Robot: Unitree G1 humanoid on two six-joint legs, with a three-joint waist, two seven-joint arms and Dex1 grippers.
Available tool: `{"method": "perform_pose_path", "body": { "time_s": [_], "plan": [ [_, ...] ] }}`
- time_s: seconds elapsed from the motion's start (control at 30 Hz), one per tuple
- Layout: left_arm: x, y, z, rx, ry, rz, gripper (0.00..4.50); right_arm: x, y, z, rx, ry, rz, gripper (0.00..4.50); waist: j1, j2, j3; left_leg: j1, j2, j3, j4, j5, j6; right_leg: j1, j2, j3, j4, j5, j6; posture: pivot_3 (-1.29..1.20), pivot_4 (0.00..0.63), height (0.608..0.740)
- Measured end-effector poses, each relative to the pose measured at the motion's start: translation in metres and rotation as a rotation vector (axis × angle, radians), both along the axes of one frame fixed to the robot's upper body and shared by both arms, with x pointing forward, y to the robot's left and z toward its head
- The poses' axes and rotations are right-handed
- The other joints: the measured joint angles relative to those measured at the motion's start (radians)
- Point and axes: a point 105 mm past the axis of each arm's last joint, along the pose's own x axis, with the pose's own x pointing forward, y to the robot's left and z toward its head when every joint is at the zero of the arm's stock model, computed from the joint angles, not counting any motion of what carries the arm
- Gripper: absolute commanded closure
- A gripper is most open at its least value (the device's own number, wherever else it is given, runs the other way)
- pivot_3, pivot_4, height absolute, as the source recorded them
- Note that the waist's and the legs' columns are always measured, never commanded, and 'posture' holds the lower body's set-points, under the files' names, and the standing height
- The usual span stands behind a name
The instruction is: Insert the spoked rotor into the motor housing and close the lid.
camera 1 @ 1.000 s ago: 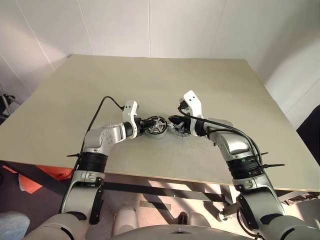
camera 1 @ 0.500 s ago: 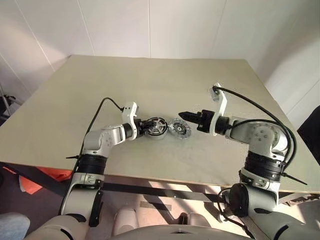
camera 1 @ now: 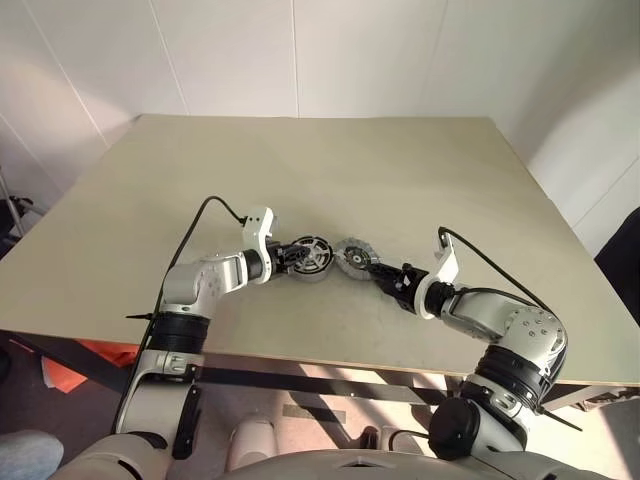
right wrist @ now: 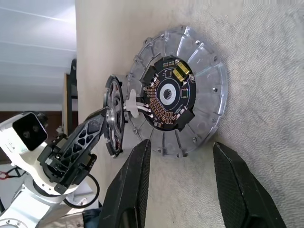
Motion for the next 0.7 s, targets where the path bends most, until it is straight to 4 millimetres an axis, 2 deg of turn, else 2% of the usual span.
{"method": "perform_pose_path", "body": {
  "time_s": [0.2, 0.33, 0.7],
  "plan": [
    [0.000, 0.001, 0.001, 0.011, 0.000, -0.015, 3.05, 0.015, -0.005, 0.005, -0.002, 0.012, -0.077, 2.18, 0.000, 0.001, -0.001, -0.001, 0.000, 0.000, -0.001, 0.000, 0.000, -0.001, 0.000, 0.000, 0.000, 0.000, 0.000, 0.00, 0.000, 0.740],
    [0.000, 0.002, 0.002, 0.015, 0.002, -0.017, 3.05, 0.025, 0.003, 0.005, 0.028, 0.020, -0.099, 2.18, -0.002, 0.001, -0.001, -0.001, 0.000, 0.000, -0.001, 0.000, 0.000, -0.001, 0.001, 0.000, 0.000, 0.000, 0.001, 0.00, 0.000, 0.740],
    [0.000, 0.004, 0.002, 0.020, 0.002, -0.015, 3.05, 0.030, 0.018, 0.007, 0.054, 0.014, -0.061, 2.18, -0.003, 0.001, -0.001, 0.000, 0.001, 0.000, -0.001, 0.000, 0.000, -0.001, 0.001, 0.000, 0.001, 0.000, 0.001, 0.00, 0.000, 0.740]
  ]
}}
